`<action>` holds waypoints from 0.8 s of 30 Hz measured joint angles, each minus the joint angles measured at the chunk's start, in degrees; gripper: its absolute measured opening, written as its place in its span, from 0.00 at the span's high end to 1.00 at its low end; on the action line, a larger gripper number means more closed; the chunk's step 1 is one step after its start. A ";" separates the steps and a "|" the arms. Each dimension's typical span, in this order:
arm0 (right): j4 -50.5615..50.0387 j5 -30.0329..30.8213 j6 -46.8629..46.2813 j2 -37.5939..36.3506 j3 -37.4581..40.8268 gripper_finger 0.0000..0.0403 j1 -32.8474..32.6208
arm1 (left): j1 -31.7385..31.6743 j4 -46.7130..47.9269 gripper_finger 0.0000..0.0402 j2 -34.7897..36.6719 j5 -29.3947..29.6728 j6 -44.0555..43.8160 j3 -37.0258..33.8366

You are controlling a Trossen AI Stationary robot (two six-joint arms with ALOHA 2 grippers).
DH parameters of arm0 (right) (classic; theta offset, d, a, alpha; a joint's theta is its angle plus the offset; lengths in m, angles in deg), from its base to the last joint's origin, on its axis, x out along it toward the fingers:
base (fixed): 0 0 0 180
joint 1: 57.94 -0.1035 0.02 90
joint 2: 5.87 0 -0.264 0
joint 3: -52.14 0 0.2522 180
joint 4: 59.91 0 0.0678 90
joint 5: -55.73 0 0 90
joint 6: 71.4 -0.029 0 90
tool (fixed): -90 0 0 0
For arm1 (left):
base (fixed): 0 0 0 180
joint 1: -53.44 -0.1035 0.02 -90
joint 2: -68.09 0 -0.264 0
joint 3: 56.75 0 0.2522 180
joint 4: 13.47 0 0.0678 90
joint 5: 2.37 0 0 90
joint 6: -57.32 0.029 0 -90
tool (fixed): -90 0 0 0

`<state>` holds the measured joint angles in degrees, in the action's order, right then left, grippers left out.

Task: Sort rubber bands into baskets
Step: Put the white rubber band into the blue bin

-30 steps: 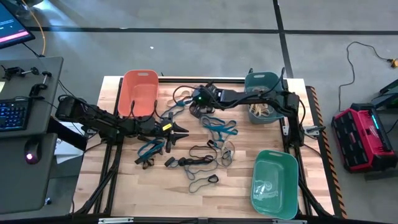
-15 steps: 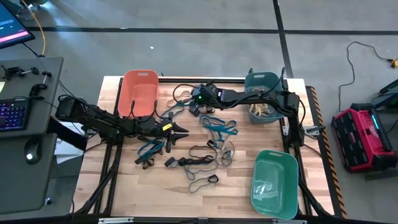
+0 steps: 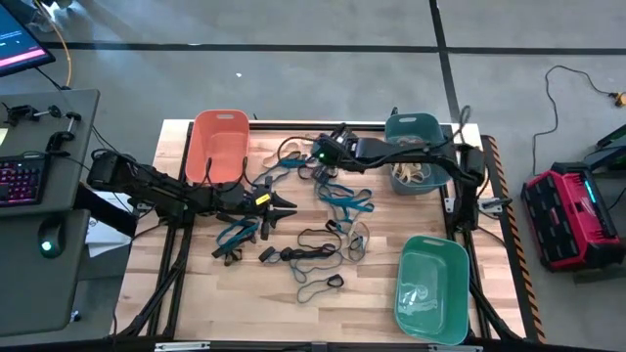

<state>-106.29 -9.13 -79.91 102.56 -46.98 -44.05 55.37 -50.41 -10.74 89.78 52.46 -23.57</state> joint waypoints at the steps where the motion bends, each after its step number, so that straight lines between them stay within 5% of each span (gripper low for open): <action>1: -1.56 0.74 -0.36 -0.87 0.00 1.00 0.06 | 0.00 -0.01 0.83 0.00 0.01 0.01 0.00; 11: -22.01 10.52 -11.27 -11.33 0.00 1.00 1.40 | 0.04 -0.15 0.83 0.00 0.01 -0.03 0.00; 24: -54.40 19.68 -38.73 -17.67 0.00 1.00 7.42 | 0.07 -0.18 0.83 0.00 0.01 0.00 0.00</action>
<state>-160.70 10.55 -118.64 84.89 -46.98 -36.63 55.44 -50.58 -10.74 89.79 52.46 -23.57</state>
